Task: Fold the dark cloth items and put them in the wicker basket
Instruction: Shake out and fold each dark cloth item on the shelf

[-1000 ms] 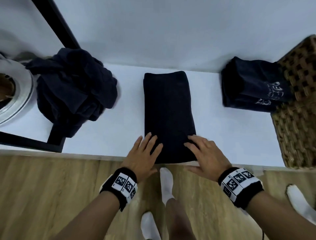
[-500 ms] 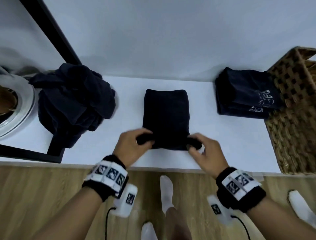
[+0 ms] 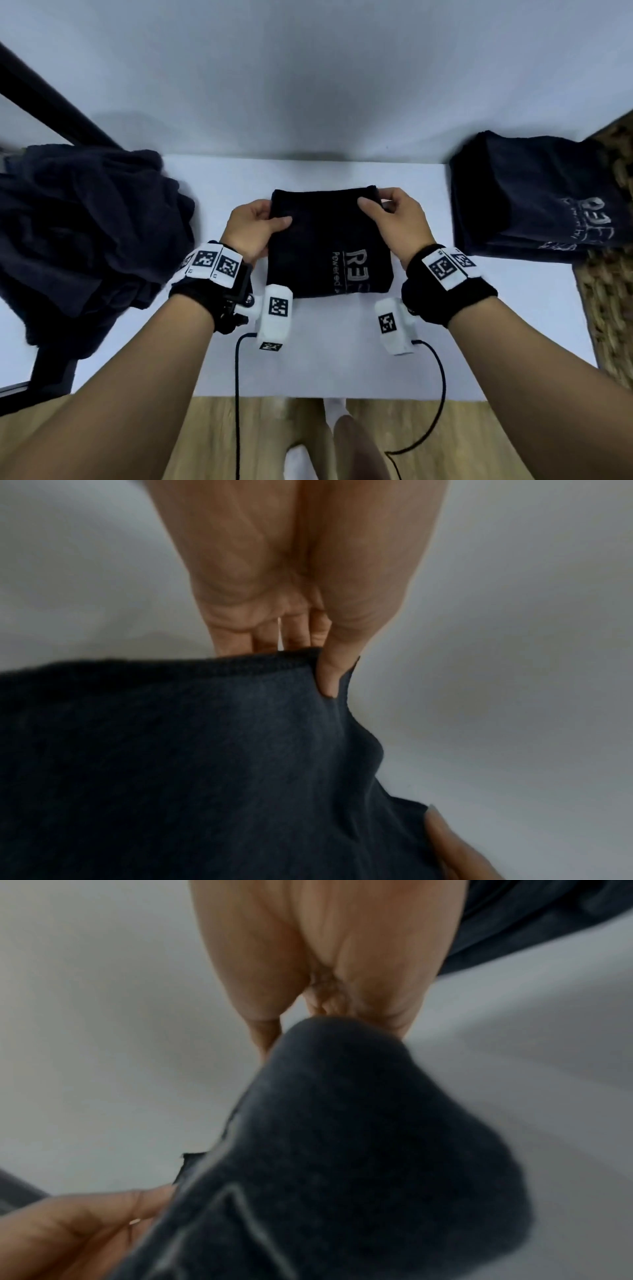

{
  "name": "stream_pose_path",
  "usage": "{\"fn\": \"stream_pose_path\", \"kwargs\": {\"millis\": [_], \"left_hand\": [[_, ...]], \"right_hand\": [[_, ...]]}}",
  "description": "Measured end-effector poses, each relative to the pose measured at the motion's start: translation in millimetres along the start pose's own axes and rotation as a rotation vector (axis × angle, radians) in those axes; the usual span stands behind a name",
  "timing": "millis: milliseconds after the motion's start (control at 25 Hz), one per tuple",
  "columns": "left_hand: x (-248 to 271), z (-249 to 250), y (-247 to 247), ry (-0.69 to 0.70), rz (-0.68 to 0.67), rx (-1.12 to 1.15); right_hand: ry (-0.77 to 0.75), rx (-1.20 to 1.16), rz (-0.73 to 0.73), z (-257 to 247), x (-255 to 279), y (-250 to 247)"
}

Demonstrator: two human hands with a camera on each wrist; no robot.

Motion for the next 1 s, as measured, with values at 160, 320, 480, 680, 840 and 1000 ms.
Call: {"fn": "stream_pose_path", "kwargs": {"millis": [160,320,480,680,840,1000], "left_hand": [[-8.7,-10.6,-8.2,0.014,0.101,-0.037],[-14.7,2.0,-15.0,0.143,0.184,-0.358],[-1.1,-9.2,-31.3,-0.013,0.206,-0.349],[25.9,-29.1,4.3,-0.14,0.01,-0.267],[58.0,-18.9,35.1,-0.147,-0.05,-0.079],[87.9,42.6,92.2,0.077,-0.079,0.065]], "right_hand": [[-0.047,0.196,0.058,-2.6,-3.6,-7.4],[0.023,0.251,0.132,-4.4,-8.2,-12.7],[0.114,0.247,0.12,8.4,1.8,-23.5],[0.13,0.259,-0.068,15.8,37.4,1.8],[0.124,0.045,0.018,-5.9,63.7,-39.6],[-0.048,-0.011,0.22,-49.2,90.8,-131.3]]}}
Point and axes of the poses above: each hand's wrist, its own x-axis away from the middle knuckle, its own y-axis out of the palm, z = x × y, the point moved 8 cm from there along -x, towards the middle knuckle, and after that the axes turned 5 degrees about y, right-handed, at the moved point
